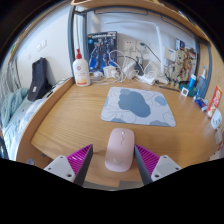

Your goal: Arrange mouse

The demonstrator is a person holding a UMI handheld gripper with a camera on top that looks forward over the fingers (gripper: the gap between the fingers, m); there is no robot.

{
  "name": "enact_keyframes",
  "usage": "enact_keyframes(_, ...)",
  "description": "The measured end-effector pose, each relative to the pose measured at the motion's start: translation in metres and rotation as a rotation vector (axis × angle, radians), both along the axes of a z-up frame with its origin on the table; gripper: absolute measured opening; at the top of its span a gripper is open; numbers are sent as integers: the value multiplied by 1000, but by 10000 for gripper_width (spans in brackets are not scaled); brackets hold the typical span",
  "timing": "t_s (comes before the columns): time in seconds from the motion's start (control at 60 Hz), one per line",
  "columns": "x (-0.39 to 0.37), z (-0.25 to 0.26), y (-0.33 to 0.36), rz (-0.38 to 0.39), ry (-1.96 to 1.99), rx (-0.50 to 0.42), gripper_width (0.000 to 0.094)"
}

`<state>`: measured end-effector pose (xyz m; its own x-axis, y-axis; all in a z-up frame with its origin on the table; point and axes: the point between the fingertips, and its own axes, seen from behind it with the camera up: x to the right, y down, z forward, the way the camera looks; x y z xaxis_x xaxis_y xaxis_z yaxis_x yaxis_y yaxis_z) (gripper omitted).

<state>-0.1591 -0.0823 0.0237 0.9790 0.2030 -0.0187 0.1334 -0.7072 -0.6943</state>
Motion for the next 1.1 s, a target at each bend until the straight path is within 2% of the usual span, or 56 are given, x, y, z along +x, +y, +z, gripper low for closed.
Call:
enact_keyframes(0.067,-8,-7,12,-22,-4,1,784)
enact_keyframes(0.1,-9,-10,18,-47,0,5,737)
enact_keyframes(0.117,-5,5,39,-64,-9,5,710)
enact_keyframes(0.133,6,2,17,-77,-6,6,684)
enact_keyframes(0.2,7,3,25,-111,0,5,449)
enact_keyframes(0.267,-4,0,34,-112,-13,1,433)
enact_keyframes(0.367,6,-1,20,-112,-24,-14,307)
enact_keyframes(0.4,4,-2,22,-103,-33,-24,322)
enact_keyframes(0.417,4,-2,23,-103,-33,-26,265)
enact_keyframes(0.583,-14,8,22,-64,-42,-72,262)
enact_keyframes(0.667,-25,35,23,-36,-20,-42,261)
enact_keyframes(0.8,-45,107,61,-2,27,59,262)
enact_keyframes(0.867,-47,156,90,-4,46,126,262)
enact_keyframes(0.983,-24,211,143,-30,41,224,263)
enact_keyframes(1.1,9,222,191,-76,28,271,262)
